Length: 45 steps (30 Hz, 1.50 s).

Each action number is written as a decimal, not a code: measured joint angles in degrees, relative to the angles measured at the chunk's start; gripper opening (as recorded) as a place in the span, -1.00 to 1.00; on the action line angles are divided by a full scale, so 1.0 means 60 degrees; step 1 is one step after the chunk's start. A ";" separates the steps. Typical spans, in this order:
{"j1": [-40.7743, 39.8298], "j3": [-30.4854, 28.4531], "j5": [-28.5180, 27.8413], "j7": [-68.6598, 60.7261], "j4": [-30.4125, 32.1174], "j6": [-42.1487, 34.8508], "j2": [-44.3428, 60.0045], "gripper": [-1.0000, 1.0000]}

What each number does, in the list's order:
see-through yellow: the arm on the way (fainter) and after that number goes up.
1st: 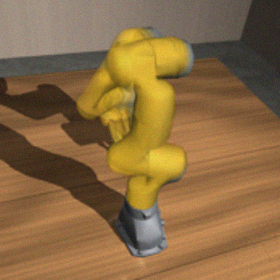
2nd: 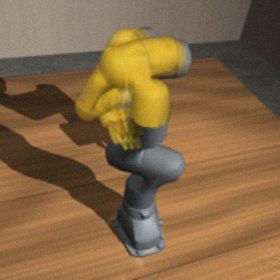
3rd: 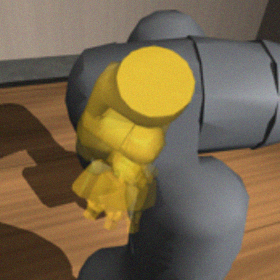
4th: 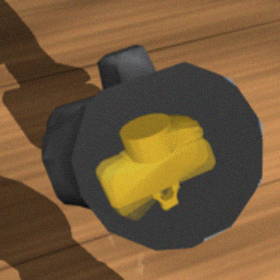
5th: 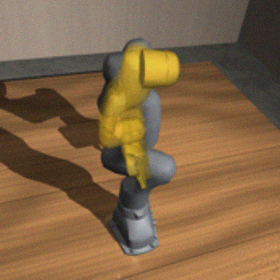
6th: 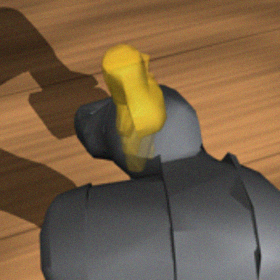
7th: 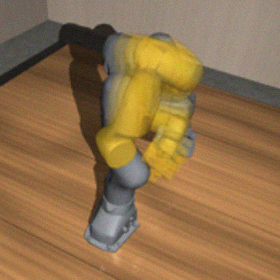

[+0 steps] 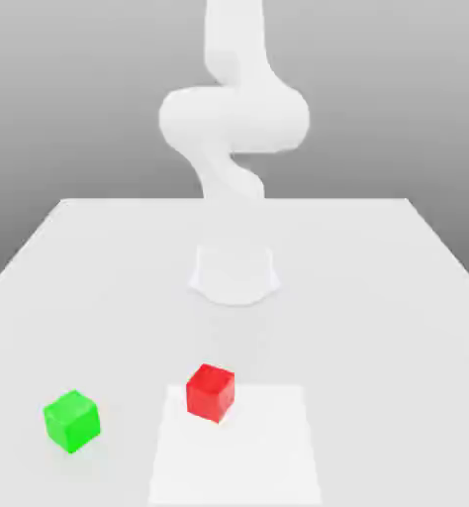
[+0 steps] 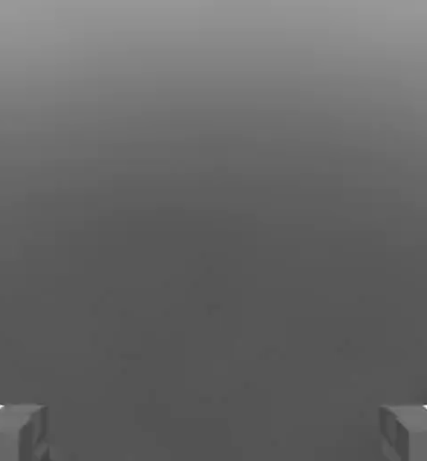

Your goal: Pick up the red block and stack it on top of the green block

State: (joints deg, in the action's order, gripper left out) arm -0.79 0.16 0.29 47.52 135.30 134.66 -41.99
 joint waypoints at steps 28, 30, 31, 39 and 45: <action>-0.0885 0.0063 -0.0114 0.2994 0.4725 0.6672 0.8827 -1.00; -0.0891 0.0065 -0.0128 0.3008 0.4725 0.6678 0.8828 -1.00; -0.0869 0.0039 -0.0155 0.3029 0.4710 0.6779 0.8944 -1.00; -0.0887 0.0105 0.0016 0.2898 0.5034 0.4790 0.6641 -1.00; -0.2037 -0.0658 0.0061 0.0887 0.3914 0.3692 0.6674 -1.00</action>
State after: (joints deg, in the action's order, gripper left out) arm -13.01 -3.79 0.65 52.84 158.78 156.81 -1.94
